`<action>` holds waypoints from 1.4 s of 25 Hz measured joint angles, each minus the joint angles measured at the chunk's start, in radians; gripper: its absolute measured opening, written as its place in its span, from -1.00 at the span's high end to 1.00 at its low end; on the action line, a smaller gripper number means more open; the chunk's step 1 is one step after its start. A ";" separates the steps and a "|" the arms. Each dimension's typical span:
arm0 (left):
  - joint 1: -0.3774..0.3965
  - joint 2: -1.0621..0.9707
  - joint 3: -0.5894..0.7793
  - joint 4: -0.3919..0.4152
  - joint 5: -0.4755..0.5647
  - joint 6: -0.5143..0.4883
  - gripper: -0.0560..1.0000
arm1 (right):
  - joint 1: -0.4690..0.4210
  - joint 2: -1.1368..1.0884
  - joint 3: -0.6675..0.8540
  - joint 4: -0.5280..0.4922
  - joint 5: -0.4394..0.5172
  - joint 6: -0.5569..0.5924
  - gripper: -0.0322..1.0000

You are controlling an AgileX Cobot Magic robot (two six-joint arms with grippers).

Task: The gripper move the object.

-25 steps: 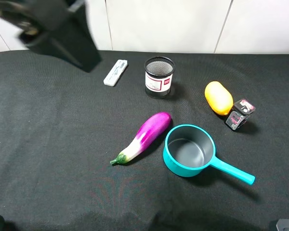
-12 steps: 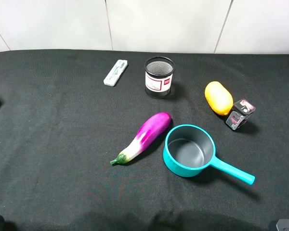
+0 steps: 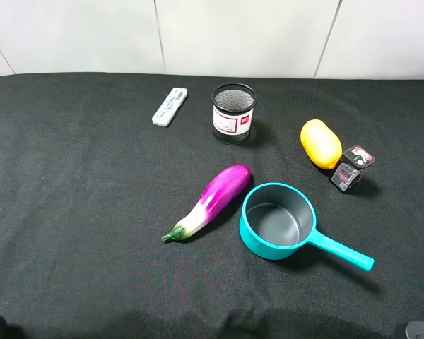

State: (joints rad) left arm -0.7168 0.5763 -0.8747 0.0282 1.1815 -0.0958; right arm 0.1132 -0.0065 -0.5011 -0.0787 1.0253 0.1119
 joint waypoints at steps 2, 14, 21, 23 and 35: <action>0.065 -0.043 0.043 0.000 0.000 0.032 -0.98 | 0.000 0.000 0.000 0.000 0.000 0.000 -0.41; 0.407 -0.285 0.276 -0.002 -0.097 0.162 -0.98 | 0.000 0.000 0.000 0.000 0.000 0.000 -0.41; 0.513 -0.442 0.368 -0.003 -0.129 0.165 -0.98 | 0.000 0.000 0.000 0.000 0.000 0.000 -0.41; 0.535 -0.477 0.378 0.001 -0.128 0.173 -0.98 | 0.000 0.000 0.000 0.000 0.000 0.000 -0.41; 0.568 -0.584 0.384 0.005 -0.123 0.191 -0.98 | 0.000 0.000 0.000 0.000 0.000 0.000 -0.41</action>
State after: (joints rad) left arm -0.1490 -0.0079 -0.4905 0.0329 1.0584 0.0955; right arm 0.1132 -0.0065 -0.5011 -0.0787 1.0253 0.1119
